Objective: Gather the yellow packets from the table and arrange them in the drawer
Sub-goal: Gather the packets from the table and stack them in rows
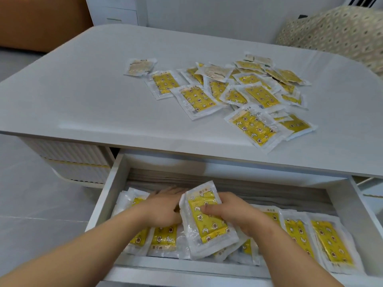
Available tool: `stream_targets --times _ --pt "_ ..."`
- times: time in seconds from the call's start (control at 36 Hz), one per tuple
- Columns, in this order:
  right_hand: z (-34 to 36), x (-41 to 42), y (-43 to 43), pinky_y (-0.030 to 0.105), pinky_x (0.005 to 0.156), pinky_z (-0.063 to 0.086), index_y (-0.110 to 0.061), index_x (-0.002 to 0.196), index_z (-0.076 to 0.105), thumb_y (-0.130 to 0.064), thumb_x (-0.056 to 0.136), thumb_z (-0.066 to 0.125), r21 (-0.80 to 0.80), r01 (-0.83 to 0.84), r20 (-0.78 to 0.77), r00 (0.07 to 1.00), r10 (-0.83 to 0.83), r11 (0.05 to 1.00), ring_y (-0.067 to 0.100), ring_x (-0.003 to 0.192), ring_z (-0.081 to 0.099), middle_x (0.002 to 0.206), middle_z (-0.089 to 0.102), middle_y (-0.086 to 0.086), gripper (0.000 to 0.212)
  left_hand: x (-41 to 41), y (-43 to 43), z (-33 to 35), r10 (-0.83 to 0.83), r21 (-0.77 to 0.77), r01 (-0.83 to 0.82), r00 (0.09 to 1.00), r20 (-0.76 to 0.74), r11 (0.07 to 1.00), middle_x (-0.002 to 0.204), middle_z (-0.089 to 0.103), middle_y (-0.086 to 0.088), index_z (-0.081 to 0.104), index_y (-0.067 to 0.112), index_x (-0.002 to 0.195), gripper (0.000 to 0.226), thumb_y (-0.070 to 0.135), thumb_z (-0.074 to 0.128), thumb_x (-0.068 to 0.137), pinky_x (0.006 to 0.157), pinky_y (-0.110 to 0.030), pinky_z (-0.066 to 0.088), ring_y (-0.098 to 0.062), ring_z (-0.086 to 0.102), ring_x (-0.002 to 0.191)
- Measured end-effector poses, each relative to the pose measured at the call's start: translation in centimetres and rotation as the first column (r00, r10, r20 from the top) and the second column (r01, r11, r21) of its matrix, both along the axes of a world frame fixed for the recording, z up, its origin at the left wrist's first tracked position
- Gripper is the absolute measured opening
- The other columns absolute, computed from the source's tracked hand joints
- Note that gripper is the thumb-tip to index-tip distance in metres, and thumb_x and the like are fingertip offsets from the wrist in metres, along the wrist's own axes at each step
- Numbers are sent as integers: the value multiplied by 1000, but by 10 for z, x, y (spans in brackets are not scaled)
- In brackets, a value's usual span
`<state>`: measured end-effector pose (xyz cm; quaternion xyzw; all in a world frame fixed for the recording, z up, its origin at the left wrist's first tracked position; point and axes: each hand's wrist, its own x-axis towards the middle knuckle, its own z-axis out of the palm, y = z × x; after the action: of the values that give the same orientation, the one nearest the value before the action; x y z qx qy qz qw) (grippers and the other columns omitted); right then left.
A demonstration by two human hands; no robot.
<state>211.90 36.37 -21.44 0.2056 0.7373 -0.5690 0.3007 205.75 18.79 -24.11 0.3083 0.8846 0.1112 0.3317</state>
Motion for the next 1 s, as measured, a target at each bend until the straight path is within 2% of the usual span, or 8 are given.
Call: stream_targets --times 0.14,0.25,0.31,0.47,0.61,0.81,0.89,1.0 --pt "10 3 15 30 78 58 -21 83 70 -18 85 68 109 45 -103 994 -33 993 15 80 71 88 74 0 4 -1 2 -3 59 63 -61 998 31 996 145 38 9 34 38 139 48 45 44 93 113 -44 22 -16 31 135" --pt "14 6 36 25 65 58 -15 81 68 -14 86 66 18 151 -78 986 -149 988 13 67 70 77 74 1 6 -1 18 3 136 133 -153 982 127 979 141 46 4 40 27 137 41 35 43 97 105 -31 34 -15 44 127" --pt "12 9 45 26 66 57 -13 83 68 -12 86 65 37 176 -68 983 -173 984 14 68 70 79 73 2 4 -1 29 4 188 147 -216 966 180 965 136 51 2 45 24 133 40 39 46 96 101 -29 39 -16 49 121" --pt "6 15 59 32 70 58 -12 109 60 -4 84 66 135 183 -86 981 -173 974 23 83 70 98 71 9 27 8 53 -5 99 21 -102 990 102 995 140 48 8 32 38 140 57 38 58 89 112 -44 24 -18 44 130" --pt "5 19 66 33 77 58 -25 94 62 -9 83 67 344 16 -65 998 7 939 15 84 69 93 71 -2 20 8 52 -4 151 76 -160 982 112 984 135 51 11 40 40 134 51 31 60 89 110 -46 30 -15 50 122" --pt "4 19 64 30 73 54 -28 82 60 -16 87 58 473 -61 -33 996 87 879 16 81 67 86 68 -2 13 18 65 -1 110 84 -114 993 42 990 142 44 11 32 41 140 50 49 45 92 113 -44 18 -16 39 132" --pt "6 20 69 31 76 53 -21 98 62 -18 94 48 478 -38 -37 997 63 877 19 89 67 98 69 4 14 23 80 -1 74 105 -81 995 71 991 140 47 11 32 39 139 50 43 48 92 112 -48 21 -17 41 130" --pt "7 29 87 29 80 51 -17 116 55 -13 92 53 531 -24 -60 996 65 847 18 97 62 110 65 4 25 26 97 -4 45 122 -54 996 73 991 142 45 7 34 37 140 52 37 52 91 111 -48 27 -20 38 133"
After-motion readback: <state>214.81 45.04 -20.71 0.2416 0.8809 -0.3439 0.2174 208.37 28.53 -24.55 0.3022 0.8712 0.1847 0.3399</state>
